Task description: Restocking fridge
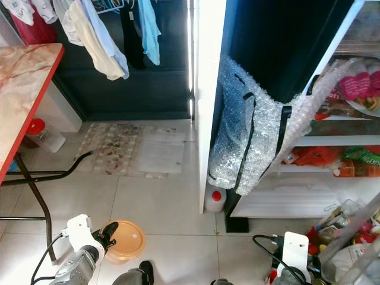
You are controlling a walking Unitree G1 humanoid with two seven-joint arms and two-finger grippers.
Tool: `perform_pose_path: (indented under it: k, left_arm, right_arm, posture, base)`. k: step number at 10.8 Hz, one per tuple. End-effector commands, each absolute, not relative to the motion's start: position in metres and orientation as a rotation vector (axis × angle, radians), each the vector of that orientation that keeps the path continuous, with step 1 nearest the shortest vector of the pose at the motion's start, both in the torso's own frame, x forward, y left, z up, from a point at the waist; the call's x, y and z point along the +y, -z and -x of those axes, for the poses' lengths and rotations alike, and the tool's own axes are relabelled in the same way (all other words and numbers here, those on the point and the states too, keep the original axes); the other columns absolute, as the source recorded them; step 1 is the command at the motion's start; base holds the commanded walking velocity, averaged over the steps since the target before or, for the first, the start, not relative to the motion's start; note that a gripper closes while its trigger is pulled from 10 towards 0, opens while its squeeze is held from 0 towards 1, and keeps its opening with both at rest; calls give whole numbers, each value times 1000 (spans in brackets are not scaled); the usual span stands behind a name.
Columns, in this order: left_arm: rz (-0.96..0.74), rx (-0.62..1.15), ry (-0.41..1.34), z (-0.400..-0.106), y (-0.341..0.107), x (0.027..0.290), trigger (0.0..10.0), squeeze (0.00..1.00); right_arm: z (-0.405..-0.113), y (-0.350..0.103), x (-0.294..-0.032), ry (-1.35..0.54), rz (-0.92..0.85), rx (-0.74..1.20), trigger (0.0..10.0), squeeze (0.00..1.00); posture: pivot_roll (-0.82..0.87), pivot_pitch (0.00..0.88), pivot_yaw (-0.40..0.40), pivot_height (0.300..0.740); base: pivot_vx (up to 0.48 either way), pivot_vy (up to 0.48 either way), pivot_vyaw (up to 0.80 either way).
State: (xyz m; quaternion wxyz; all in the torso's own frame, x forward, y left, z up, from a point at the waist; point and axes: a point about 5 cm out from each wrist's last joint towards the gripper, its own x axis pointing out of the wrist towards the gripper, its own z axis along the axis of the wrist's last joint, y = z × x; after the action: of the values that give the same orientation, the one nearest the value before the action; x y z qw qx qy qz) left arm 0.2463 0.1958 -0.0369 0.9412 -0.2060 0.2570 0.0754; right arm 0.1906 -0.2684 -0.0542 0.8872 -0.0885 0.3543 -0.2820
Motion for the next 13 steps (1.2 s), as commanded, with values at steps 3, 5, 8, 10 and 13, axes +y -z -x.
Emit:
perform_pose_path:
  k: [3,5,8,10,13]
  left_arm:
    - [418,553,-167,-237,43,200,10000,0]
    - [418,556,-167,-236,44,200,10000,0]
    - [417,561,-165,-235,44,201,10000,0]
    - [413,573,-166,-234,46,202,10000,0]
    - [410,580,-166,-234,46,202,10000,0]
  right_arm:
    - [-167,62,-281,680,180,815,10000,0]
    - [-157,62,-293,715,188,820,10000,0]
    - [-141,59,-311,771,217,831,10000,0]
    - [-130,56,-326,830,223,836,10000,0]
    - [-143,59,-311,734,102,796,10000,0]
  posture:
    - [-64,230,71,740]
    - [-67,233,73,740]
    - [-68,233,75,740]
    - [-70,231,78,740]
    - [-70,224,79,740]
  base:
    - [0,0,0]
    - [0,0,0]
    - [0,0,0]
    - [0,0,0]
    - [0,0,0]
